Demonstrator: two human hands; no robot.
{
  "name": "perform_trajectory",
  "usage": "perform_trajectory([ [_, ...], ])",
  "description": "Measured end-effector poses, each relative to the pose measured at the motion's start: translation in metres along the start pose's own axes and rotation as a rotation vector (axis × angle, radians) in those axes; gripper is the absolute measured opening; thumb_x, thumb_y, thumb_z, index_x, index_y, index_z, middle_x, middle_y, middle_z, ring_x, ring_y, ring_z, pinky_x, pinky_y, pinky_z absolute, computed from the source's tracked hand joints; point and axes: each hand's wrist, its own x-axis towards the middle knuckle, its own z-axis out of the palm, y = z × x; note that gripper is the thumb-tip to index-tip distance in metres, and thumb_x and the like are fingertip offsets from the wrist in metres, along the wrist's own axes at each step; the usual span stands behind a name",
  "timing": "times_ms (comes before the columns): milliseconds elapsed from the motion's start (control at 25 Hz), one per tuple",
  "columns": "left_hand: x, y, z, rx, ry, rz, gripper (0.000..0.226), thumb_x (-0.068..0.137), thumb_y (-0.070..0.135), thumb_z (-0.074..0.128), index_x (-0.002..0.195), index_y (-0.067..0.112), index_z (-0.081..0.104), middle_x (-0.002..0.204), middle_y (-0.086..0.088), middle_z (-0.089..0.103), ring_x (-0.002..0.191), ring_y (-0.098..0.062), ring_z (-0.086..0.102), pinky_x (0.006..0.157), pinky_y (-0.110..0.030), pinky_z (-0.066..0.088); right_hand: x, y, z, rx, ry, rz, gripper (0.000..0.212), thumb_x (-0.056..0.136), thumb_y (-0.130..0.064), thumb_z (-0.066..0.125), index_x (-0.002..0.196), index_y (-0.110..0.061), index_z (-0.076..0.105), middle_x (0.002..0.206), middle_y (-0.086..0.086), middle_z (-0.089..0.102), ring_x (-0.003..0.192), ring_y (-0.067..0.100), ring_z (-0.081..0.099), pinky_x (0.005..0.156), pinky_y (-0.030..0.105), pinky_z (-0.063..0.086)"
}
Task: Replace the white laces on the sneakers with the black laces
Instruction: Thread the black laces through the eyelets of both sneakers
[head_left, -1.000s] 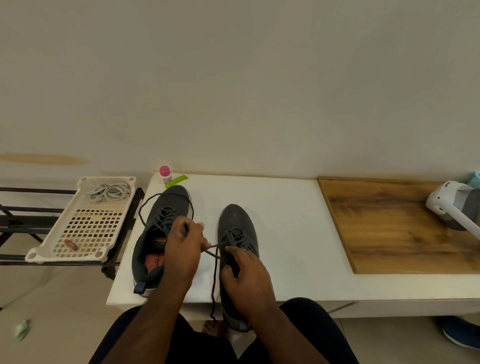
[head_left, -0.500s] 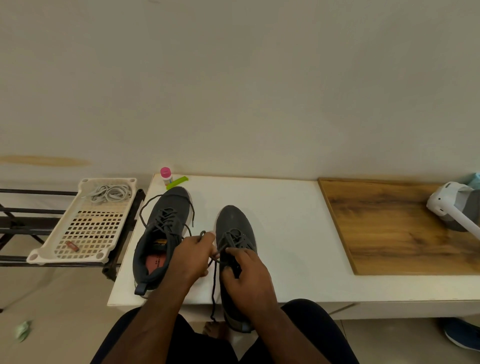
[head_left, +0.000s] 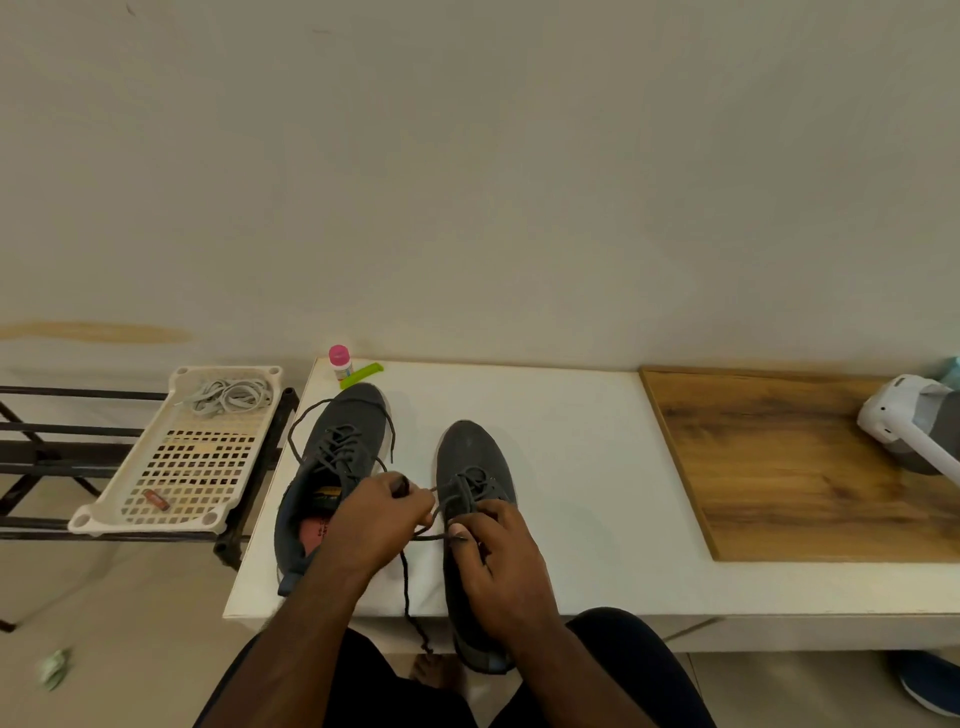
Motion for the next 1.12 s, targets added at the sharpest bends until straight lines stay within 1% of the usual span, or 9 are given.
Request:
perform_trajectory([
  [240,-0.019,0.034,-0.031,-0.31,-0.11,-0.031,0.016,0.093,0.024,0.059,0.1,0.015,0.07,0.087,-0.004,0.077,0.082,-0.019,0.068,0.072,-0.033,0.051,0.002,0.002,-0.006,0.06,-0.027,0.06,0.026,0.099,-0.028,0.051,0.121,-0.032,0.064,0.125,-0.02,0.046,0.109,-0.009,0.047,0.089,0.008,0.04],
  [360,-0.022,0.041,-0.041,-0.429,-0.206,-0.038,0.02,0.094,0.025,0.059,0.105,0.013,0.069,0.096,-0.006,0.076,0.091,-0.023,0.071,0.083,-0.043,0.055,0.01,-0.013,-0.017,0.278,0.03,0.221,0.018,0.1,-0.028,0.054,0.109,-0.037,0.067,0.112,-0.018,0.059,0.103,-0.001,0.056,0.097,0.023,0.048],
  [440,-0.022,0.046,-0.042,-0.428,-0.233,-0.023,0.02,0.094,0.023,0.06,0.106,0.011,0.069,0.098,-0.006,0.076,0.099,-0.024,0.07,0.09,-0.045,0.053,0.018,-0.031,-0.03,0.396,0.047,0.248,0.016,0.1,-0.033,0.055,0.097,-0.036,0.07,0.095,-0.013,0.067,0.091,0.005,0.062,0.088,0.029,0.053],
  [520,-0.022,0.05,-0.041,-0.391,-0.245,0.018,0.019,0.094,0.022,0.06,0.107,0.011,0.069,0.098,-0.005,0.077,0.103,-0.021,0.069,0.093,-0.043,0.048,0.022,-0.05,-0.039,0.485,-0.05,0.235,0.025,0.102,-0.037,0.051,0.097,-0.029,0.074,0.09,-0.006,0.073,0.087,0.01,0.065,0.081,0.033,0.054],
  [680,-0.018,0.05,-0.037,-0.352,-0.279,0.082,0.02,0.097,0.021,0.056,0.114,0.013,0.064,0.104,0.003,0.076,0.107,-0.016,0.064,0.09,-0.041,0.038,0.02,-0.063,-0.045,0.682,-0.274,0.254,0.027,0.103,-0.04,0.049,0.113,-0.028,0.07,0.105,-0.009,0.076,0.108,0.005,0.067,0.096,0.031,0.052],
  [840,0.001,0.042,-0.032,-0.592,-0.155,0.011,0.018,0.099,0.014,0.055,0.116,0.011,0.06,0.106,-0.003,0.075,0.077,-0.014,0.06,0.065,-0.029,0.045,0.017,-0.063,-0.056,0.632,-0.262,0.204,0.019,0.1,-0.022,0.059,0.113,-0.018,0.073,0.08,-0.001,0.072,0.079,0.01,0.067,0.081,0.024,0.053],
  [960,0.017,0.036,-0.031,-0.756,-0.019,-0.032,0.017,0.099,0.009,0.054,0.115,0.007,0.059,0.112,-0.015,0.072,0.06,-0.009,0.056,0.049,-0.02,0.042,0.012,-0.055,-0.077,0.8,-0.165,0.312,0.023,0.1,-0.01,0.056,0.112,-0.021,0.072,0.074,0.003,0.064,0.065,0.015,0.057,0.068,0.028,0.054],
  [1040,0.023,0.032,-0.027,-0.697,0.052,-0.034,0.024,0.099,0.008,0.055,0.123,0.005,0.056,0.112,-0.017,0.07,0.063,-0.01,0.063,0.051,-0.02,0.047,0.013,-0.048,-0.091,0.878,-0.029,0.383,0.027,0.099,-0.003,0.054,0.112,-0.02,0.069,0.078,0.003,0.07,0.06,0.017,0.056,0.056,0.03,0.052],
  [1120,0.023,0.032,-0.019,-0.404,0.183,0.032,0.042,0.097,0.008,0.059,0.136,0.011,0.047,0.125,-0.013,0.06,0.067,-0.014,0.069,0.05,-0.021,0.048,0.018,-0.044,-0.094,0.786,0.076,0.388,0.019,0.097,-0.005,0.058,0.107,-0.018,0.067,0.085,0.006,0.074,0.057,0.018,0.057,0.05,0.03,0.05],
])
